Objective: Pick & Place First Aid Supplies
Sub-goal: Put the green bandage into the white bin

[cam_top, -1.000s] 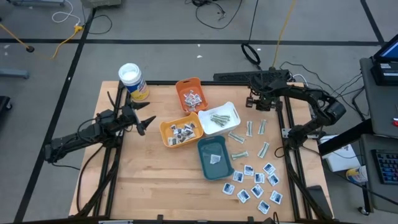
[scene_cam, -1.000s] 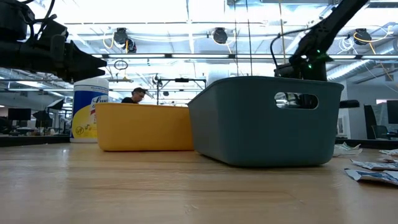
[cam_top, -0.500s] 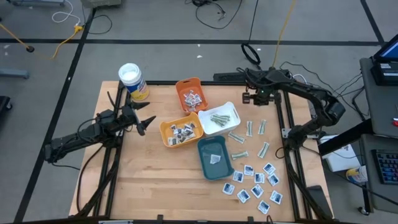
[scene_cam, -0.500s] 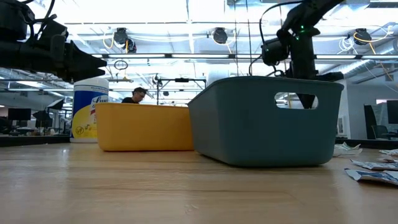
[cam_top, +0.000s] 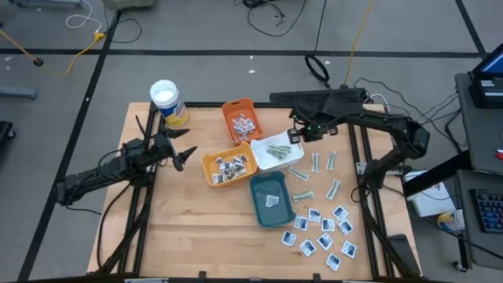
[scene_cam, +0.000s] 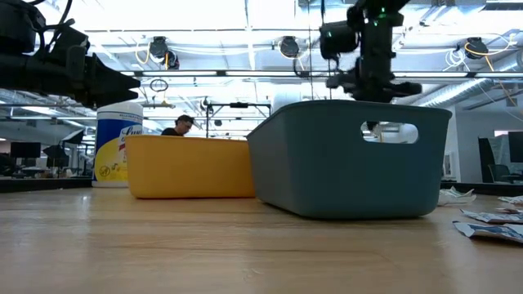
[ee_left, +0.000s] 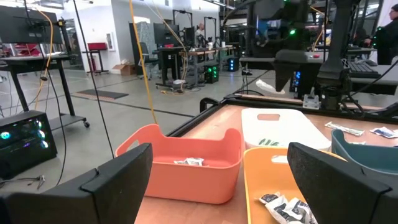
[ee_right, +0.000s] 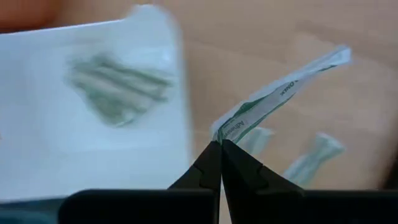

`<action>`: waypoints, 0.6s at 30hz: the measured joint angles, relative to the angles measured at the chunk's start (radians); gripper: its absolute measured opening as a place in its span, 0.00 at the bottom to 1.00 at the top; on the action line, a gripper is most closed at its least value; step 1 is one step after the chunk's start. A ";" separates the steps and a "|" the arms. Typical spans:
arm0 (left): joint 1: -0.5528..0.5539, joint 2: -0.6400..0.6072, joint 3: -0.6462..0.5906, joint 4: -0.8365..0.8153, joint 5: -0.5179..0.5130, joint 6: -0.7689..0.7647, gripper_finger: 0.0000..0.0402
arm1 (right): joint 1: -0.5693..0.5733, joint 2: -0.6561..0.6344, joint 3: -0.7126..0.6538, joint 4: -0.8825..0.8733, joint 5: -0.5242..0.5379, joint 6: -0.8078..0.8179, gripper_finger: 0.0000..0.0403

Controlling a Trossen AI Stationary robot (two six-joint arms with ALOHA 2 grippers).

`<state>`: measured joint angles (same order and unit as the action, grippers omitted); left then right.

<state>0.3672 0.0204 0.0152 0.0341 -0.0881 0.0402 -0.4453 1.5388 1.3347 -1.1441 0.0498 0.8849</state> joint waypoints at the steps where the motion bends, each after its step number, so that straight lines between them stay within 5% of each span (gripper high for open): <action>1: 0.000 0.000 0.000 0.000 0.000 0.000 0.94 | 0.018 0.009 0.009 0.003 -0.001 0.008 0.00; 18: 0.000 0.000 0.000 0.000 0.000 0.000 0.94 | 0.163 0.281 0.280 0.015 -0.002 -0.086 0.00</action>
<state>0.3672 0.0204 0.0154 0.0341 -0.0879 0.0402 -0.2826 1.8202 1.6152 -1.1289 0.0482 0.7990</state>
